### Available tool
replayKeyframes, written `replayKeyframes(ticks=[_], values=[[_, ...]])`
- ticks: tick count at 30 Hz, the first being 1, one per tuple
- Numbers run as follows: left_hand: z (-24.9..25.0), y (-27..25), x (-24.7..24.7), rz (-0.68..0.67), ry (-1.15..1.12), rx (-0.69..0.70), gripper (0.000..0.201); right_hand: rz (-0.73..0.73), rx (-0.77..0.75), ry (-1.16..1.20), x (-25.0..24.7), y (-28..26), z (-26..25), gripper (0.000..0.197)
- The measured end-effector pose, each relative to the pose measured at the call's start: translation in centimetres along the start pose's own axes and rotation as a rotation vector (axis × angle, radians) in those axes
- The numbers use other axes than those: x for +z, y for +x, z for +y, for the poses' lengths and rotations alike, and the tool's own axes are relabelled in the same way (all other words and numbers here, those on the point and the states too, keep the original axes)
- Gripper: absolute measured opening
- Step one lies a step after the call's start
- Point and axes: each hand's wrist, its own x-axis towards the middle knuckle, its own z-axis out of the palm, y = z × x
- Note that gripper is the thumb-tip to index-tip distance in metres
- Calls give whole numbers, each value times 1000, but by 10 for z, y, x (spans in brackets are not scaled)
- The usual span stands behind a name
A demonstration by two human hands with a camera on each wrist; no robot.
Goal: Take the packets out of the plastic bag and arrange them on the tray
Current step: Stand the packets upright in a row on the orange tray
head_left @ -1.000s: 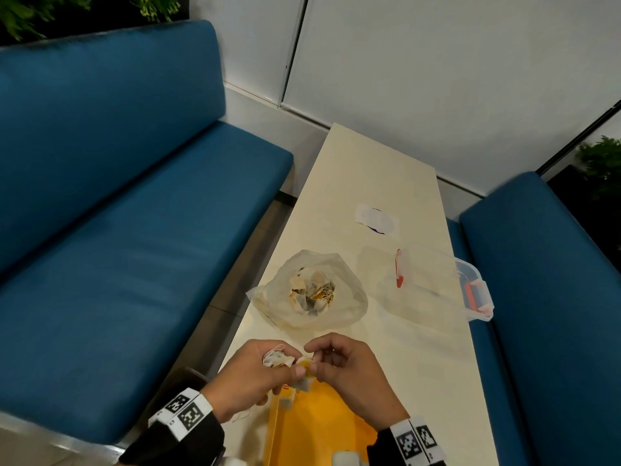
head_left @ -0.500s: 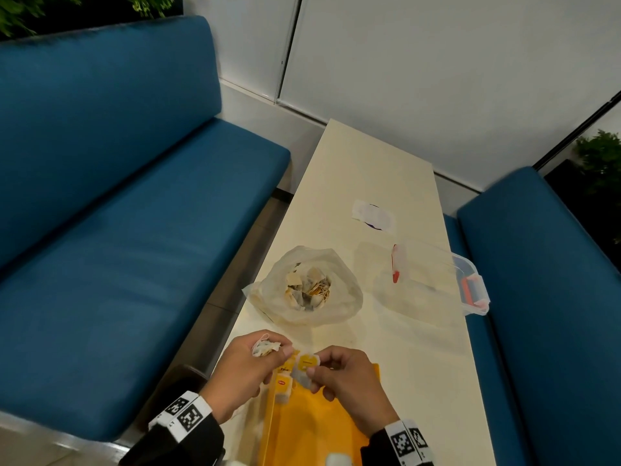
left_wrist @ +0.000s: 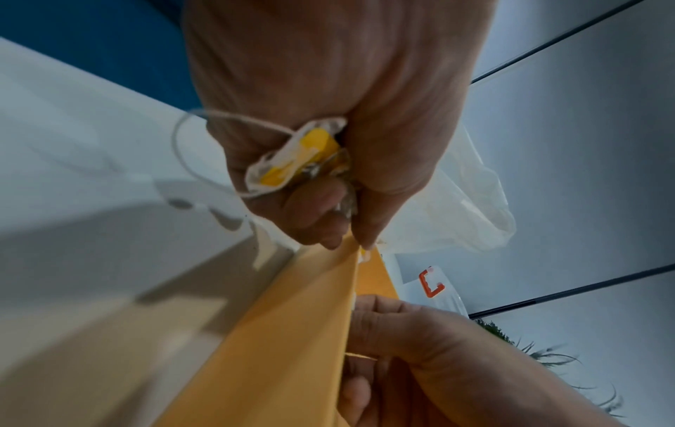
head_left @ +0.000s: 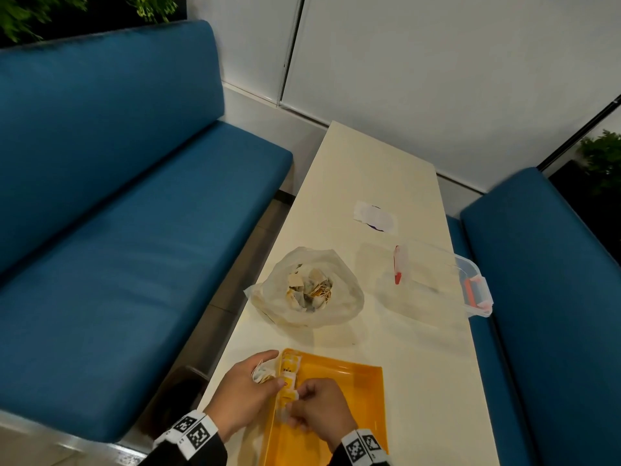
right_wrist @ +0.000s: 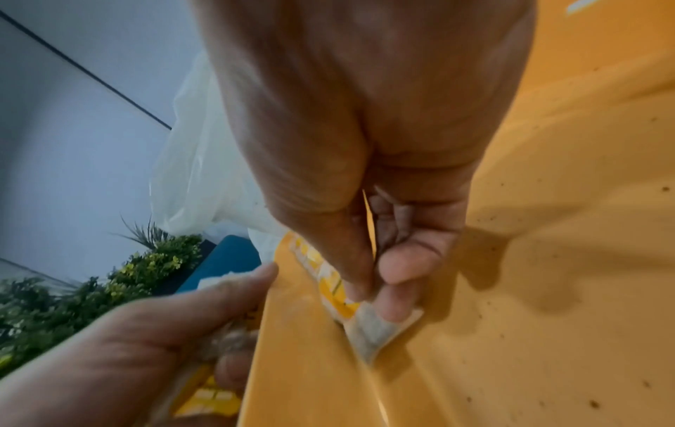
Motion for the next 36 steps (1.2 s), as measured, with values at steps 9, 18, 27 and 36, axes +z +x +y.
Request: replayKeyframes(ticks=[9, 18, 27, 36], values=[[-6, -1, 3, 7, -24, -28, 38, 182, -2, -76, 15, 13, 7, 19], [-10, 4, 4, -14, -45, -19, 37, 253, -3, -38, 23, 23, 4, 18], [9, 1, -19, -107, -685, -273, 33, 307, -156, -121, 5, -4, -15, 16], [20, 14, -23, -129, -912, -282, 44, 132, -599, -206, 12, -41, -56, 21]])
